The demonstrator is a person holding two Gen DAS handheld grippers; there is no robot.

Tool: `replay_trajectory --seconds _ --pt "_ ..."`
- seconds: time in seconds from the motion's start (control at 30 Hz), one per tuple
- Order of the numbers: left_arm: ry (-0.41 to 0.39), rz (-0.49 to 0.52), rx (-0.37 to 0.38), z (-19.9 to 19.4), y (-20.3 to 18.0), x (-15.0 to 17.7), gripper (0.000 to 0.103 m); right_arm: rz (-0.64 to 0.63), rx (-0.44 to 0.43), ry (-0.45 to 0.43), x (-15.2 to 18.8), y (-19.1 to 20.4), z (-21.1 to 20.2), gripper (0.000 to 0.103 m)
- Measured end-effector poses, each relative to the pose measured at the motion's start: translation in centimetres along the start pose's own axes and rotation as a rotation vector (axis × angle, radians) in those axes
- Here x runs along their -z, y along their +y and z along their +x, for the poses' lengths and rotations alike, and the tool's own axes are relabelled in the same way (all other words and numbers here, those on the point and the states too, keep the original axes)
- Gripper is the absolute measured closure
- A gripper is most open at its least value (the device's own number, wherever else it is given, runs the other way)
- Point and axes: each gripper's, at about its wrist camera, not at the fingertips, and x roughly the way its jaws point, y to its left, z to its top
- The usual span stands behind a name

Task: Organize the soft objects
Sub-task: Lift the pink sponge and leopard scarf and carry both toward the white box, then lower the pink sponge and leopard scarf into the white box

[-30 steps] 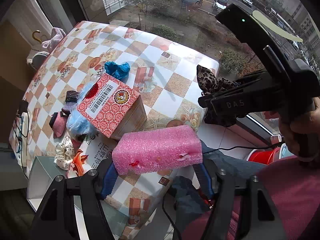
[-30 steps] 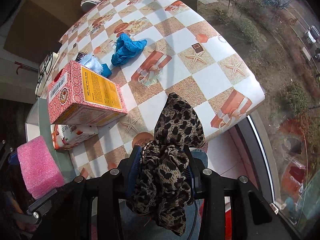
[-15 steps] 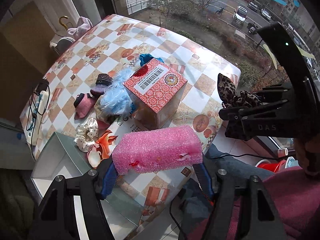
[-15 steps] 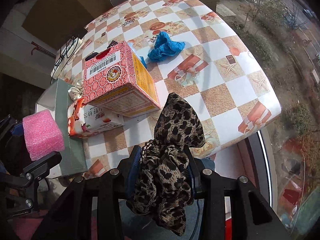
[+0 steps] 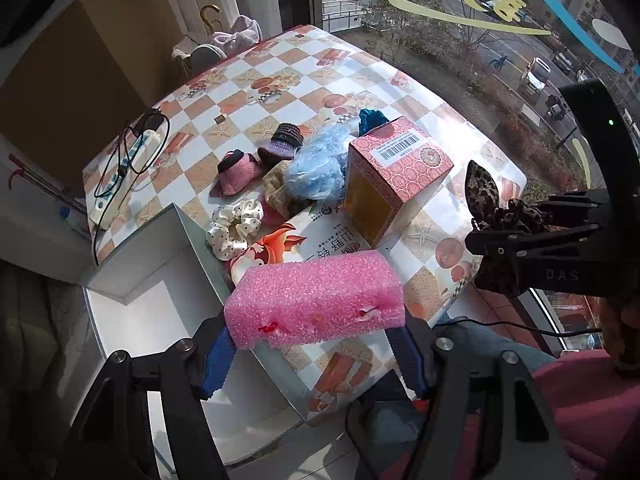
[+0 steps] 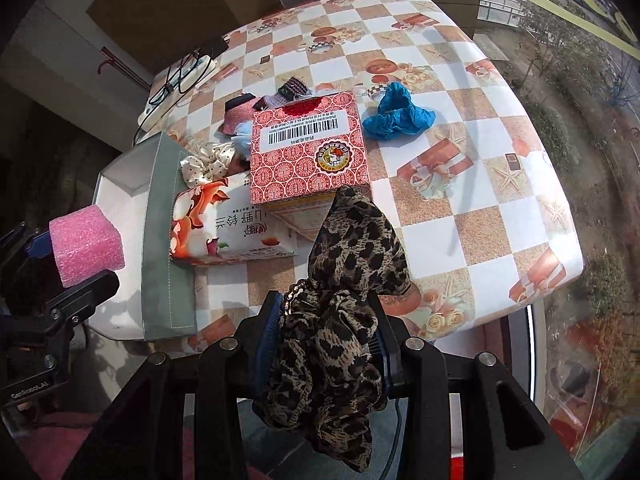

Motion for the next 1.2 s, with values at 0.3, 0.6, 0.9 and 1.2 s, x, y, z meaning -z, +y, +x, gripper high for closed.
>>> replay_trajectory --seconds 0.3,0.6,0.9,1.2 --pt "-0.020 -0.145 -0.043 -0.7 3.6 2.0 0.031 -0.124 -0.008 0.001 -1.8 3.3 0.1 0.061" --pt "-0.037 -0.261 -0.070 -1.0 6.2 3.9 0.031 -0.230 -0.001 0.016 -3.1 6.1 0.1 0.061" --pt "-0.046 -0.397 -0.113 -1.3 9.0 6.7 0.031 -0.348 -0.006 0.042 -3.4 9.4 0.7 0.061" --pt "-0.021 -0.485 -0.174 -1.0 11.5 9.5 0.031 -0.423 -0.013 0.058 -3.5 11.8 1.3 0.061"
